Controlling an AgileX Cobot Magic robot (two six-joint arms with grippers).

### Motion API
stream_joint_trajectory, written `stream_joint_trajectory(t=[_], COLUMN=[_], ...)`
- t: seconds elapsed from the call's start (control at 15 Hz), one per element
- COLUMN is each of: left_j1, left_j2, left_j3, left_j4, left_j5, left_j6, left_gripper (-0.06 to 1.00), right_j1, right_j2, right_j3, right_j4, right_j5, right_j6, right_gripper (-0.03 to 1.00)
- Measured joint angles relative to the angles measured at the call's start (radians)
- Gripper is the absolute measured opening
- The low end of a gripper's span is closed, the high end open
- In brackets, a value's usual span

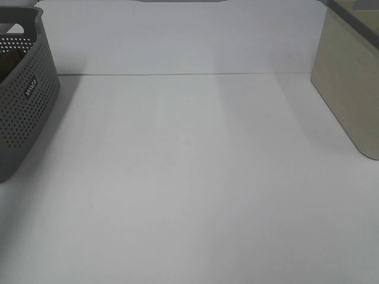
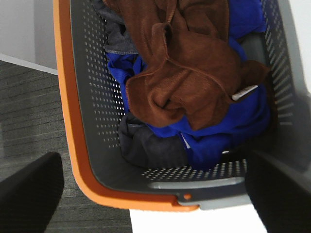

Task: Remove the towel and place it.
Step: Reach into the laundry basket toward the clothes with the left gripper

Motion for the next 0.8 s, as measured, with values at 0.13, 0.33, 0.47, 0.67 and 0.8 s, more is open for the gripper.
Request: stream_joint_trajectory(t=[0.13, 0.33, 0.47, 0.67, 0.8], left_j1=[0.022, 0.022, 0.022, 0.022, 0.022], left_j2=[0.197, 0.396, 0.493, 0.561, 0.584], left_j3=[-0.130, -0.257, -0.302, -0.312, -0.313], left_j4=[0.002, -0.011, -0.017, -0.017, -0.017], left_j5=[0.000, -0.001, -0.002, -0.001, -0.004], left_j6=[0.031, 0.038, 0.038, 0.052, 0.061], left_gripper=[0.93, 0.93, 0.93, 0.92, 0.90], right_j1=[0.000, 0.000, 0.000, 0.000, 0.000], right_j2=[0.000, 0.000, 0.000, 0.000, 0.000], right_j3=[0.000, 0.000, 0.000, 0.000, 0.000], right_j4=[0.000, 0.000, 0.000, 0.000, 0.000], right_j5=[0.000, 0.000, 0.000, 0.000, 0.000], right_j6=[0.000, 0.000, 0.000, 0.000, 0.000], right_gripper=[0.77, 0.77, 0.77, 0.77, 0.77])
